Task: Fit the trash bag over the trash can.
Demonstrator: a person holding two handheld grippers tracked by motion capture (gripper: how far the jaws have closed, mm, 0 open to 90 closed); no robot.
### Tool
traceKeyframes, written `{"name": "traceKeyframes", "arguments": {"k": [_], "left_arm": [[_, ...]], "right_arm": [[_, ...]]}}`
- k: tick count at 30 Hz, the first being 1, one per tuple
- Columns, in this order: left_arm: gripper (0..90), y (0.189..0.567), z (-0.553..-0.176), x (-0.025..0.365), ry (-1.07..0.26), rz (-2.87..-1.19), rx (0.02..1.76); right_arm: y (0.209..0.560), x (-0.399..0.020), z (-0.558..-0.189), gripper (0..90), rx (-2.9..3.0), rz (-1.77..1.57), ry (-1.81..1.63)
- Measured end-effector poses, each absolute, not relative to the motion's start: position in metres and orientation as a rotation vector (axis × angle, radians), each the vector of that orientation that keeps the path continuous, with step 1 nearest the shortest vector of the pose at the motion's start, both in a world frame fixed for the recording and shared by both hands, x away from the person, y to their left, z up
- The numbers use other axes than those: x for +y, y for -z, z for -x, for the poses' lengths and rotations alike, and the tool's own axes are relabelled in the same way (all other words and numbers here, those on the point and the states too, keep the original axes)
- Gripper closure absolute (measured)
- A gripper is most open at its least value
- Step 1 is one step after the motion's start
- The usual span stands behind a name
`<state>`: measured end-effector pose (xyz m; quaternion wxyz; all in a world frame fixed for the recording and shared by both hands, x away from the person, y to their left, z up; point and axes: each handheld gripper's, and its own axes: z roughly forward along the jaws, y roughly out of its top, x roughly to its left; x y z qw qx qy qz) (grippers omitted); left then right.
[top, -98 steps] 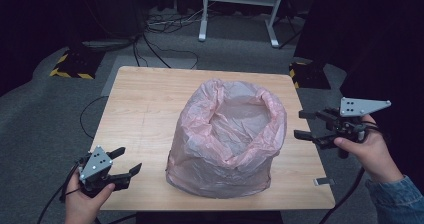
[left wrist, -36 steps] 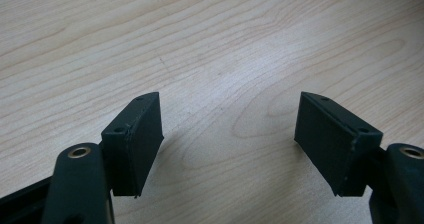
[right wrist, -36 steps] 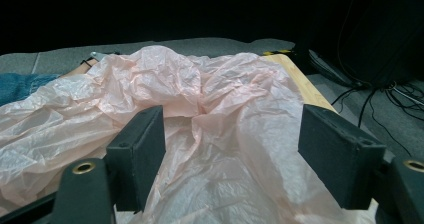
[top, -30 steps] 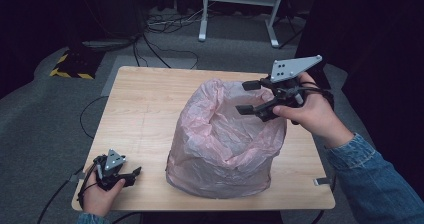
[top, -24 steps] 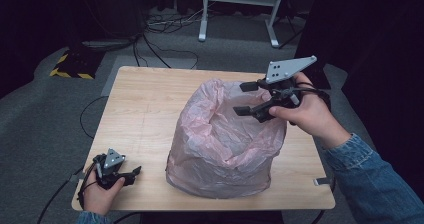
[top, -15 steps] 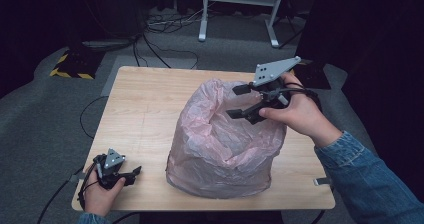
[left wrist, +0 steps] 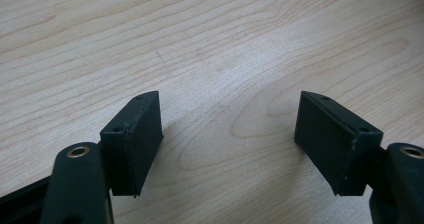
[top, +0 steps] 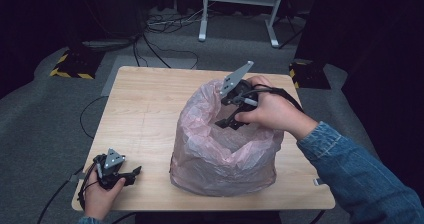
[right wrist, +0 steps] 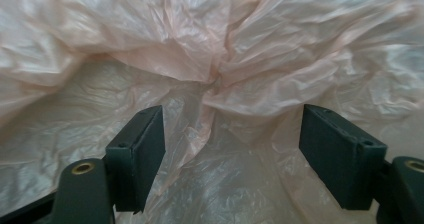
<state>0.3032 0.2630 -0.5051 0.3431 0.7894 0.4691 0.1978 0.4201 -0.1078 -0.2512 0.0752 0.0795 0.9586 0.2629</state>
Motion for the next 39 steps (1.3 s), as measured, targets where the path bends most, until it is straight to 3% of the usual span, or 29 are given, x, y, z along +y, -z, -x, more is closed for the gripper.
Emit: {"name": "traceKeyframes", "arguments": {"k": [15, 28, 32, 39], "left_arm": [[26.3, 0.505, -0.304, 0.263, -0.501, -2.05, 1.217], [26.2, 0.505, -0.306, 0.263, -0.504, -2.053, 1.217], [26.2, 0.505, -0.306, 0.263, -0.504, -2.054, 1.215], [25.9, 0.505, -0.308, 0.262, -0.505, -2.055, 1.217]], "right_arm": [[0.304, -0.073, -0.43, 17.2, 3.035, -0.191, -0.476], [0.354, -0.076, -0.428, 19.7, 3.113, -0.298, -0.301], [0.351, -0.077, -0.429, 21.9, 3.102, -0.329, -0.353], [0.316, -0.085, -0.429, 25.4, 3.03, -0.359, -0.653]]}}
